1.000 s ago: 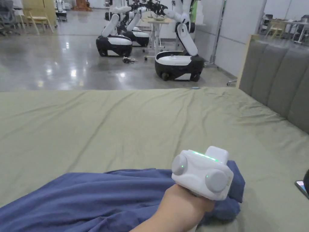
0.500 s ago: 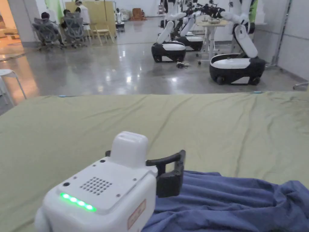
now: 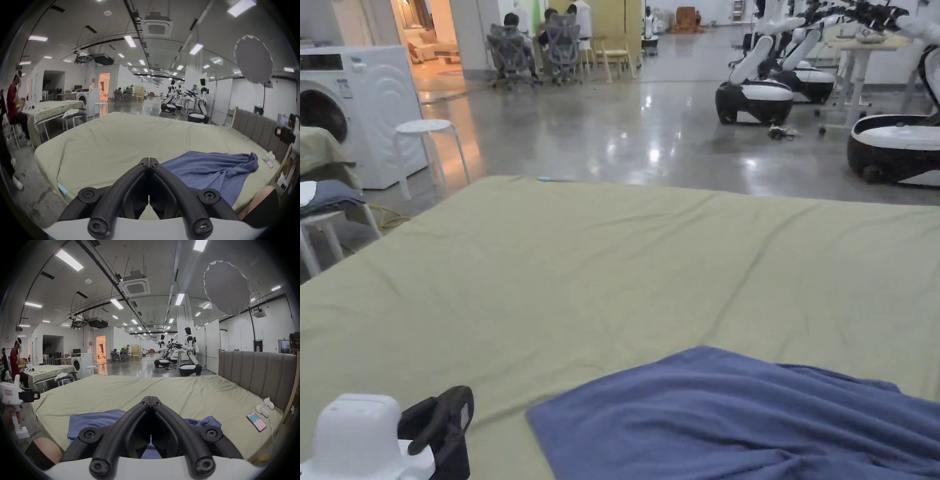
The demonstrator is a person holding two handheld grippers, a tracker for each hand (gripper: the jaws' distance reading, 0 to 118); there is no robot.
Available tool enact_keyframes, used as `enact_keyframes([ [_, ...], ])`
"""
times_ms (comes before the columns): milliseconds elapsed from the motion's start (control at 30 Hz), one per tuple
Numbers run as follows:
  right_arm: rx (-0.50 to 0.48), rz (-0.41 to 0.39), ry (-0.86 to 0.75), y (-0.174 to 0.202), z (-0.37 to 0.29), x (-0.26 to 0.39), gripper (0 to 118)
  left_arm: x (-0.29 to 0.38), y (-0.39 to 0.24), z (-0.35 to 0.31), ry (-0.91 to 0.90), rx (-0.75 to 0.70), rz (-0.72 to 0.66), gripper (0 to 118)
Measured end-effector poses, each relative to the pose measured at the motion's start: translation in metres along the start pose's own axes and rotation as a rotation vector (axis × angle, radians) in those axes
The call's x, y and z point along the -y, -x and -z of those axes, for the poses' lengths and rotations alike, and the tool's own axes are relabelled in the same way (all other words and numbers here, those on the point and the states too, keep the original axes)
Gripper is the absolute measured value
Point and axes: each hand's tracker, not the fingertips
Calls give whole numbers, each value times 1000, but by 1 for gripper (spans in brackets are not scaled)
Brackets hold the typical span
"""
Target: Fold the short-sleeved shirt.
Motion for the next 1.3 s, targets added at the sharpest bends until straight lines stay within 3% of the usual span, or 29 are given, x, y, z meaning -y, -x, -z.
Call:
enact_keyframes([
  [67, -8, -15, 17, 3, 1, 2, 0, -5, -5, 38, 94, 48, 37, 0],
  [100, -6, -29, 26, 4, 2, 3, 0, -7, -6, 58, 106, 60, 35, 9],
  [133, 1, -41, 33, 5, 3, 4, 0, -8, -8, 78, 98, 43, 33, 33],
  [167, 5, -44, 36, 5, 3, 4, 0, -7, -11, 101, 150, 52, 41, 79],
  [200, 9, -43, 36, 4, 3, 3, 0, -5, -13, 129, 229, 66, 48, 103],
  [233, 13, -38, 38, 3, 3, 3, 0, 2, -15, 157, 344, 74, 58, 106],
  [367, 38, -40, 42, -7, 1, 1, 0, 37, -20, 222, 506, -6, 60, 104],
  [467, 66, -47, 49, -19, -1, 2, 0, 61, -23, 238, 608, -10, -11, 76],
  [533, 92, -51, 62, -28, -1, 6, 0, 57, -36, 232, 554, -25, 34, 75],
  [567, 101, -51, 69, -33, 0, 8, 0, 55, -38, 228, 528, -6, 44, 52],
  [600, 110, -51, 83, -37, 1, 10, 0, 54, -45, 227, 532, 106, 3, 7],
  [633, 114, -49, 97, -43, 2, 12, 0, 57, -56, 228, 526, 118, 45, 0],
  [667, 116, -43, 108, -47, 2, 14, 0, 59, -69, 230, 565, 133, 196, 0],
  [733, 116, -32, 118, -58, -1, 17, 0, 56, -82, 221, 578, 149, 238, 0],
  [867, 139, -39, 188, -87, -5, 25, 0, 40, -72, 209, 498, 190, 101, 0],
  [933, 144, -22, 253, -112, 1, 34, 1, 27, -59, 195, 408, 174, 98, 0],
  [967, 144, 0, 289, -125, 8, 38, 12, 20, -50, 189, 374, 159, 108, 0],
  [1033, 181, 62, 377, -150, 29, 48, 55, 8, -38, 177, 307, 143, 70, 0],
  [1067, 188, 92, 451, -162, 44, 54, 70, 2, -31, 174, 295, 144, 32, 0],
  [1133, 213, 146, 485, -185, 74, 67, 78, -12, -27, 163, 280, 144, -4, 0],
  [1200, 251, 196, 502, -208, 104, 79, 97, -16, -26, 161, 264, 131, -6, 0],
  [1300, 355, 300, 557, -237, 135, 99, 95, -19, -28, 162, 261, 124, 18, 0],
])
